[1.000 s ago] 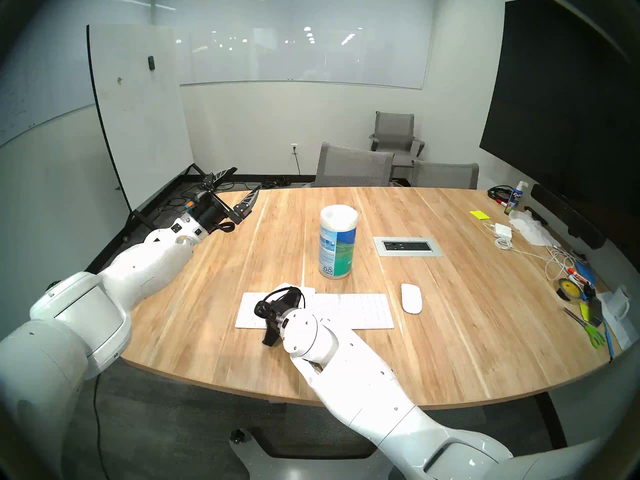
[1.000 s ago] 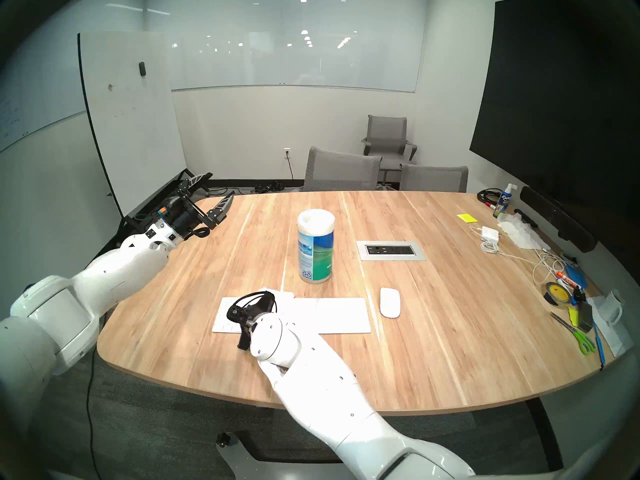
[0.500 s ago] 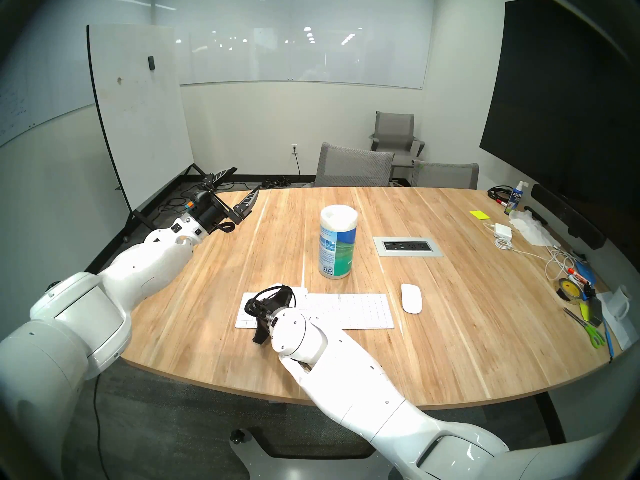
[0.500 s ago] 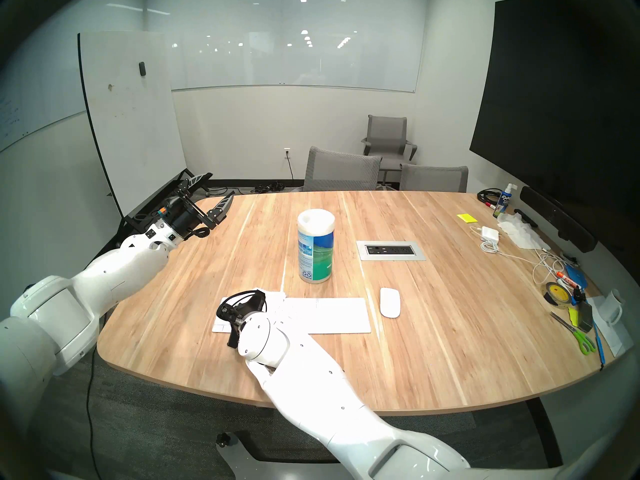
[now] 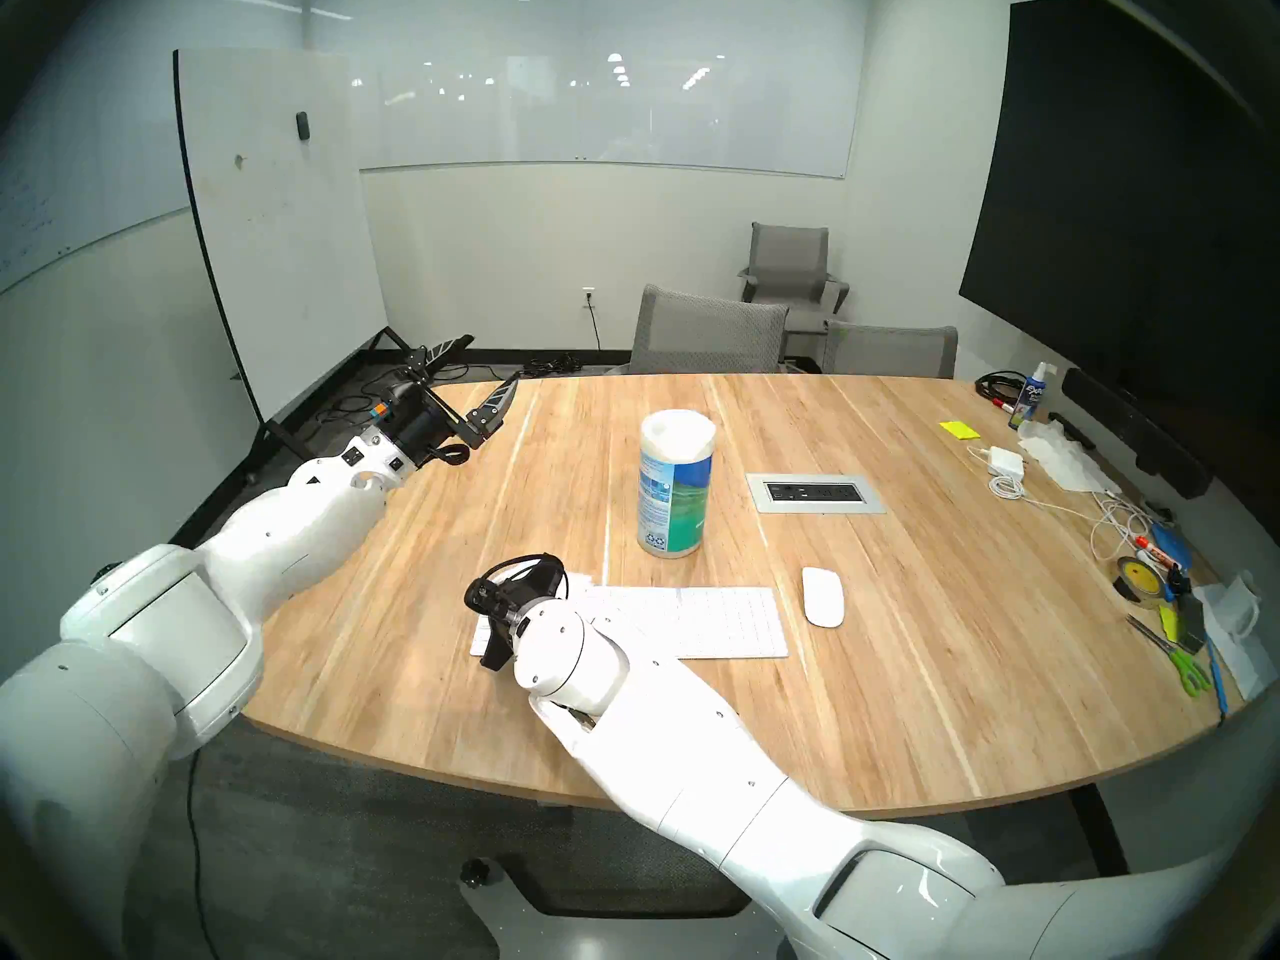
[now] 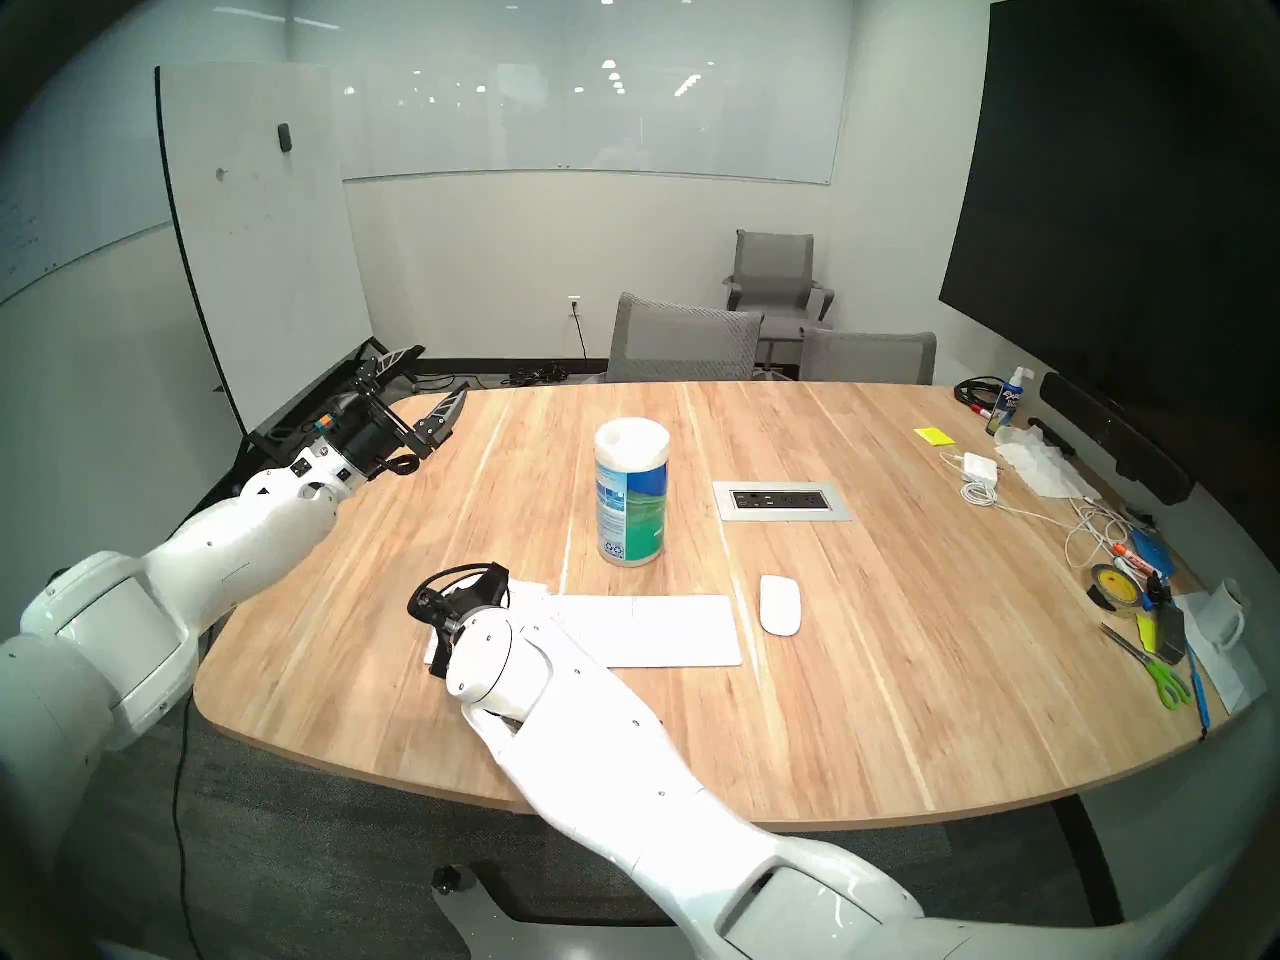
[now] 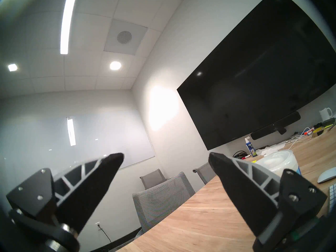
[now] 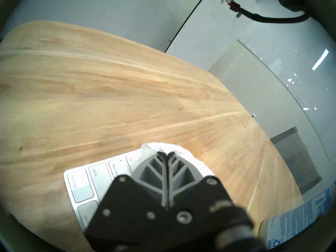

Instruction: Wipe the keyboards and mice with a disinfecting wipe, then set the wipe down

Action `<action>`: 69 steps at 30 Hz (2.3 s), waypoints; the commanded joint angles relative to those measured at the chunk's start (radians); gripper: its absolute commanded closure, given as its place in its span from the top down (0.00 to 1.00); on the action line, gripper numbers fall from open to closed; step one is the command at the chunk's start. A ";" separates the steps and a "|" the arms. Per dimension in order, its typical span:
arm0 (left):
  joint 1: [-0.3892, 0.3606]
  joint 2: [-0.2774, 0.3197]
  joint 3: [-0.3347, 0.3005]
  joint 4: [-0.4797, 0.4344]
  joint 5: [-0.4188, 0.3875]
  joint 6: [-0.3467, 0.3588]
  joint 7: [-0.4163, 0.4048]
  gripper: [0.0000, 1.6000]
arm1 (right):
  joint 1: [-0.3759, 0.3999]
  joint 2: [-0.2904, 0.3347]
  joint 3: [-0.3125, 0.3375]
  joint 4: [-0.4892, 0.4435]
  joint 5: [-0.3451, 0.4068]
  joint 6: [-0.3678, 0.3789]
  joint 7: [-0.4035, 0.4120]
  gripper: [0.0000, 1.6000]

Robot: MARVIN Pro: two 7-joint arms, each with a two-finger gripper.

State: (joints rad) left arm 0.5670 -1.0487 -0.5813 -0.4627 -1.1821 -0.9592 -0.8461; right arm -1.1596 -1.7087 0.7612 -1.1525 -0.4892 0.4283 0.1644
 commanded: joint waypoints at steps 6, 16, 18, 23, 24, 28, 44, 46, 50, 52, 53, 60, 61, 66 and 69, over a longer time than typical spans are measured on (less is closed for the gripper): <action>-0.020 -0.001 -0.015 -0.002 -0.001 -0.001 0.001 1.00 | 0.030 -0.027 -0.045 0.031 0.051 -0.018 -0.044 0.00; -0.019 -0.001 -0.018 -0.002 0.002 -0.001 0.000 1.00 | -0.040 0.040 -0.054 -0.097 0.048 0.006 -0.027 0.00; -0.019 -0.001 -0.019 -0.003 0.003 -0.001 0.000 1.00 | -0.051 0.049 -0.054 -0.106 0.053 0.005 -0.025 0.00; -0.018 -0.001 -0.020 -0.004 0.004 -0.001 0.000 1.00 | -0.087 0.103 -0.070 -0.188 0.053 0.030 0.001 0.00; -0.018 -0.001 -0.021 -0.003 0.004 -0.001 0.000 1.00 | -0.092 0.111 -0.072 -0.201 0.053 0.035 0.006 0.00; -0.018 -0.002 -0.023 -0.003 0.006 -0.001 0.000 1.00 | -0.108 0.144 -0.076 -0.249 0.056 0.051 0.026 0.00; -0.017 -0.003 -0.029 -0.001 0.010 -0.001 -0.002 1.00 | -0.158 0.267 -0.078 -0.409 0.045 0.115 0.078 0.00; -0.017 -0.004 -0.030 -0.001 0.010 -0.001 -0.003 1.00 | -0.160 0.278 -0.073 -0.418 0.044 0.115 0.082 0.00; -0.017 -0.004 -0.031 0.000 0.011 -0.001 -0.003 1.00 | -0.167 0.295 -0.060 -0.432 0.040 0.113 0.087 0.00; -0.017 -0.004 -0.032 0.000 0.012 -0.001 -0.003 1.00 | -0.171 0.303 -0.051 -0.437 0.041 0.110 0.088 0.00; -0.017 -0.004 -0.032 0.000 0.012 -0.001 -0.003 1.00 | -0.173 0.307 -0.047 -0.440 0.041 0.108 0.090 0.00; -0.016 -0.005 -0.035 0.000 0.014 -0.001 -0.004 1.00 | -0.197 0.354 -0.009 -0.471 0.048 0.095 0.093 0.00; -0.016 -0.005 -0.035 0.000 0.014 -0.001 -0.004 1.00 | -0.201 0.361 -0.005 -0.477 0.049 0.094 0.093 0.00; -0.016 -0.005 -0.037 0.000 0.015 -0.001 -0.005 1.00 | -0.223 0.409 0.021 -0.516 0.059 0.089 0.100 0.00; -0.016 -0.005 -0.038 0.000 0.016 -0.001 -0.005 1.00 | -0.236 0.435 0.037 -0.539 0.066 0.087 0.103 0.00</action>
State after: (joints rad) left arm 0.5716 -1.0538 -0.6078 -0.4591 -1.1644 -0.9593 -0.8529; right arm -1.3764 -1.3308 0.7692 -1.6174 -0.4339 0.5282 0.2607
